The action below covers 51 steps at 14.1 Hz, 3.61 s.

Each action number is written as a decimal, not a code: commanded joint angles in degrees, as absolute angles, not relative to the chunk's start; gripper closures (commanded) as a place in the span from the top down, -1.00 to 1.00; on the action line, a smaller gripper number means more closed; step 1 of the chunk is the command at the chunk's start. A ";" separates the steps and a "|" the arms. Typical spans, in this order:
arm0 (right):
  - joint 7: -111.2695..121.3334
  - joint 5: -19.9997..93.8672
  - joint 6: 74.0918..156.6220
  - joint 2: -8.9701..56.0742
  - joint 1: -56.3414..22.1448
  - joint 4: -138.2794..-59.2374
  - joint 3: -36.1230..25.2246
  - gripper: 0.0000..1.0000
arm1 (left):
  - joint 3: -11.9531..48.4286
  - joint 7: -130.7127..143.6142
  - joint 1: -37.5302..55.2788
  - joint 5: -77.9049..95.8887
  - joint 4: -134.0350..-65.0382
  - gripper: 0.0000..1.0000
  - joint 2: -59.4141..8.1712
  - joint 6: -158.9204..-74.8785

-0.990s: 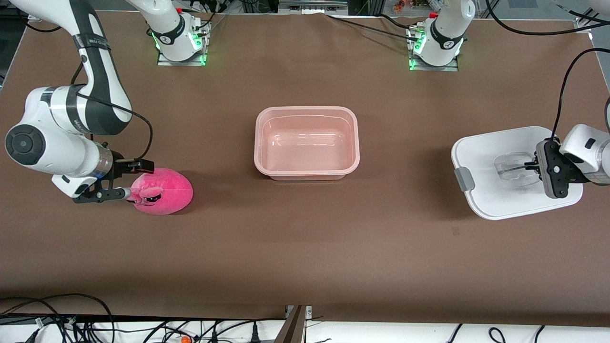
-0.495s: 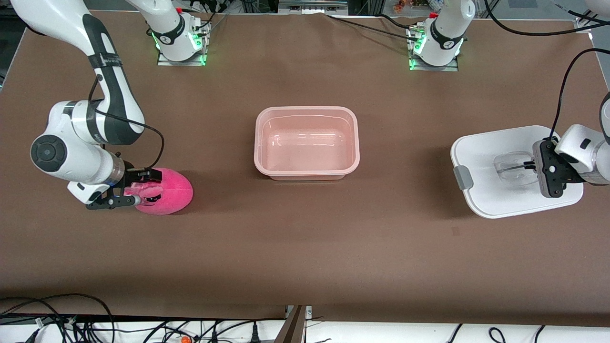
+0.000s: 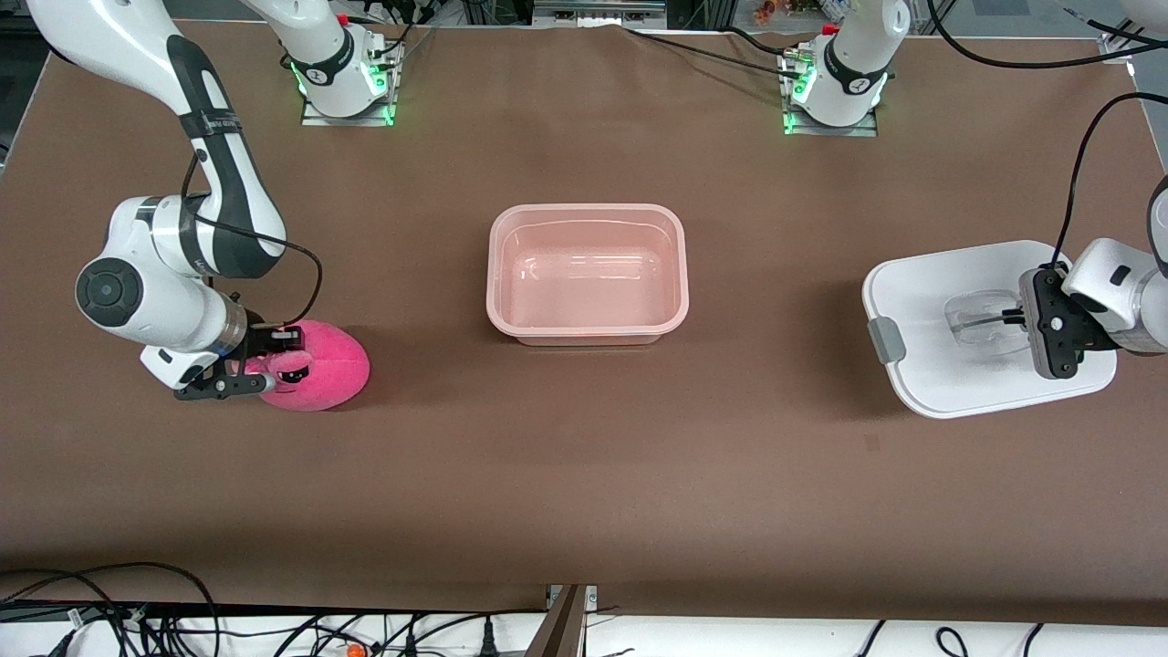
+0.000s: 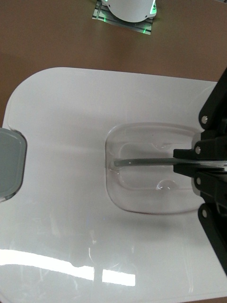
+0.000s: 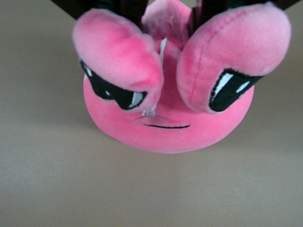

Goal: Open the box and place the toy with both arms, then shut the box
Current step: 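Grasp the pink plush toy with the right gripper, then carry the pink toy into the open pink box with the right gripper, then release the toy in the box and raise the right gripper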

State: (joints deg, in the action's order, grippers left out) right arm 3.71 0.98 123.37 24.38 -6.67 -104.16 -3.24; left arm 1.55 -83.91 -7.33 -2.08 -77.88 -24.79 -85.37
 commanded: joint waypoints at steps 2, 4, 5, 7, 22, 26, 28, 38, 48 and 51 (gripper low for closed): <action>4.57 0.97 123.05 23.73 -6.33 -103.63 -2.73 -1.00 | 1.85 -84.99 -7.21 -3.78 -76.99 -1.00 -24.79 -84.29; 4.57 0.79 117.46 23.55 -6.85 -100.04 -2.29 -1.00 | 1.85 -84.99 -7.21 -3.78 -76.99 -1.00 -24.78 -84.29; 4.57 0.79 113.51 23.55 -7.12 -97.50 -2.20 -1.00 | 1.85 -84.99 -7.21 -3.78 -76.99 -1.00 -24.70 -84.29; 5.01 0.79 106.20 23.82 -9.22 -92.92 -1.50 -1.00 | 1.85 -84.99 -7.21 -3.78 -76.99 -1.00 -24.70 -84.29; 36.37 -9.84 84.02 26.71 -38.74 -71.47 -0.88 -1.00 | 1.93 -84.99 -7.21 -3.69 -77.08 -1.00 -24.79 -84.29; 41.57 -9.84 84.11 31.45 -42.70 -65.49 -0.88 -1.00 | 1.93 -85.08 -7.21 -3.69 -76.99 -1.00 -24.79 -84.29; 41.31 -9.93 84.29 34.18 -45.25 -63.20 -0.97 -1.00 | 1.93 -85.25 -7.21 -3.78 -77.08 -1.00 -24.79 -84.11; 35.25 -11.16 87.45 41.04 -50.80 -63.02 -1.05 -1.00 | 1.85 -85.17 -7.21 -3.78 -77.08 -1.00 -24.79 -83.94; 20.07 -11.78 103.15 48.07 -53.26 -63.37 -1.05 1.00 | 1.93 -85.43 -7.29 -3.52 -76.90 -1.00 -25.14 -83.94; 10.93 -10.99 108.44 48.25 -54.05 -63.37 -0.88 1.00 | 2.02 -85.26 -7.21 -3.16 -76.90 -1.00 -25.05 -83.94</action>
